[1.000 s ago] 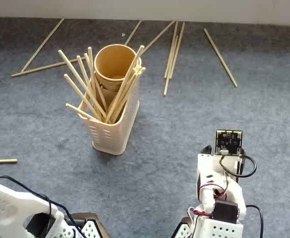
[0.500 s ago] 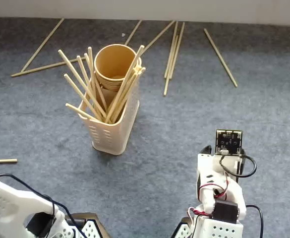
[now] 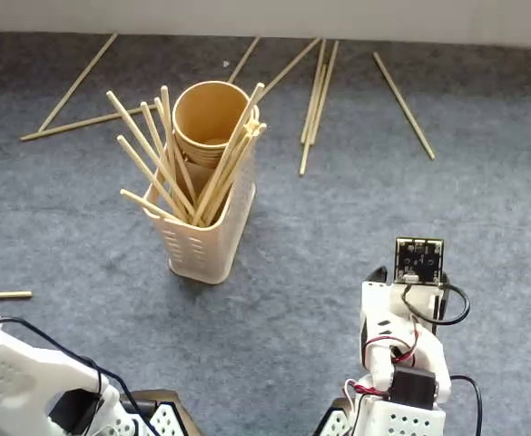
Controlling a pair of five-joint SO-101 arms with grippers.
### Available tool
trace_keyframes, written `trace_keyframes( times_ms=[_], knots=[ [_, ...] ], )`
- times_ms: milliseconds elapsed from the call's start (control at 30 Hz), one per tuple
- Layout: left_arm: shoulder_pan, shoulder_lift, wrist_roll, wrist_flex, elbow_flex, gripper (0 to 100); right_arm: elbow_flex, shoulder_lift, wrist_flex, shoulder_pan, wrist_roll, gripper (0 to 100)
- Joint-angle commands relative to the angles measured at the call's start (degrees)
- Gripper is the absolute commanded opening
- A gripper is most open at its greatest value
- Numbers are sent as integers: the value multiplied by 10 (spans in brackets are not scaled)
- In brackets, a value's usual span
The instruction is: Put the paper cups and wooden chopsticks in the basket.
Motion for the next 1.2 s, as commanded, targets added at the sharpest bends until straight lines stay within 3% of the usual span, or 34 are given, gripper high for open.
trace_keyframes(
  times_ms=[0, 133, 400, 567, 700, 867, 933, 1167],
  knots=[
    [9, -2, 0, -18, 18, 145, 16, -4, -14, 2, 4, 314],
    [9, -6, 0, -16, 6, 2, 16, -4, -14, 2, 4, 314],
    [42, -9, 0, -6, -109, 5, 16, -4, -13, 2, 4, 314],
    [116, -10, 4, 139, -305, 5, 16, -4, -14, 2, 3, 314],
    [203, -10, -5, 336, -558, 5, 16, -4, -15, 2, 2, 314],
    [347, -4, -188, 527, -929, 6, 16, -4, -15, 2, 2, 314],
    [435, -4, -200, 580, -1033, 6, 16, -4, -15, 2, 2, 314],
    [648, -36, -203, 583, -1058, 5, 16, -4, -15, 2, 2, 314]
  ],
)
